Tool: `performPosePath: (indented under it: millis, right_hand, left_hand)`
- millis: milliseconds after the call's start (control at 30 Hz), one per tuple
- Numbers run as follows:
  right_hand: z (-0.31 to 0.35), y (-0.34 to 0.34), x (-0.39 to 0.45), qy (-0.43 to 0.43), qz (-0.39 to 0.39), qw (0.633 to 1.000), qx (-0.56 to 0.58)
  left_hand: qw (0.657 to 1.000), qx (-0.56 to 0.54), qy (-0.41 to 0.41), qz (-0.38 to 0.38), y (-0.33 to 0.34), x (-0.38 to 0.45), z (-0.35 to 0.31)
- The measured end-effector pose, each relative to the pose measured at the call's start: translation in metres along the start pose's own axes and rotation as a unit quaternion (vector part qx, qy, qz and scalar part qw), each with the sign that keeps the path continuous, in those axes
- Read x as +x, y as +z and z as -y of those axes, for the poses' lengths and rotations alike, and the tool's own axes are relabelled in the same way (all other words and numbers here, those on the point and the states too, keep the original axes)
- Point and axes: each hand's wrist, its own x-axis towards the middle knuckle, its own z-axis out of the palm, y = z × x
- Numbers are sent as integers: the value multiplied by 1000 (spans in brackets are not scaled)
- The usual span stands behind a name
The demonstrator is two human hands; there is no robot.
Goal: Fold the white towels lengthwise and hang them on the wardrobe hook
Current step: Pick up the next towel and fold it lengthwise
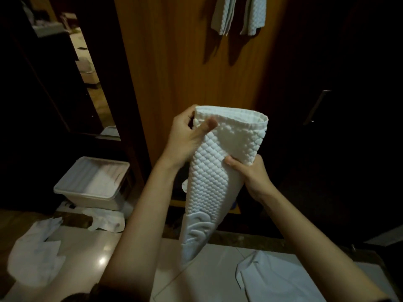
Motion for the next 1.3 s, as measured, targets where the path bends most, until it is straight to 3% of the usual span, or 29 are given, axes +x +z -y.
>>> performPosePath:
  millis: [167,300,467,633,867,967,1133,1300]
  right_hand:
    - [35,0,27,-2,-18,999,35]
    - [74,1,51,9,-8,999,42]
    - [117,4,78,56,-21,997,44]
    - [145,-2,101,123,-79,989,36]
    - [154,-16,120,166,-148,974,54]
    - [156,-23,119,175,-102,978,54]
    - [134,-25,91,171,52,982,66]
    - [91,-27,62,118,31,992,20]
  left_hand:
    - [986,77,-121,90,-28,-3,17]
    - [963,17,-201,176,-34,-16,38]
    - [936,-160,-275,150,-23,-15,37]
    - [941,-119,-218,231,-14,10,14]
    - [951,-132,-205,191,10,28,2]
    - [956,-149,-186,173,13,39,-7]
    - [966,-161,-143,146,14,61,-25]
    - [972,-169,-138,86,16,82,-37]
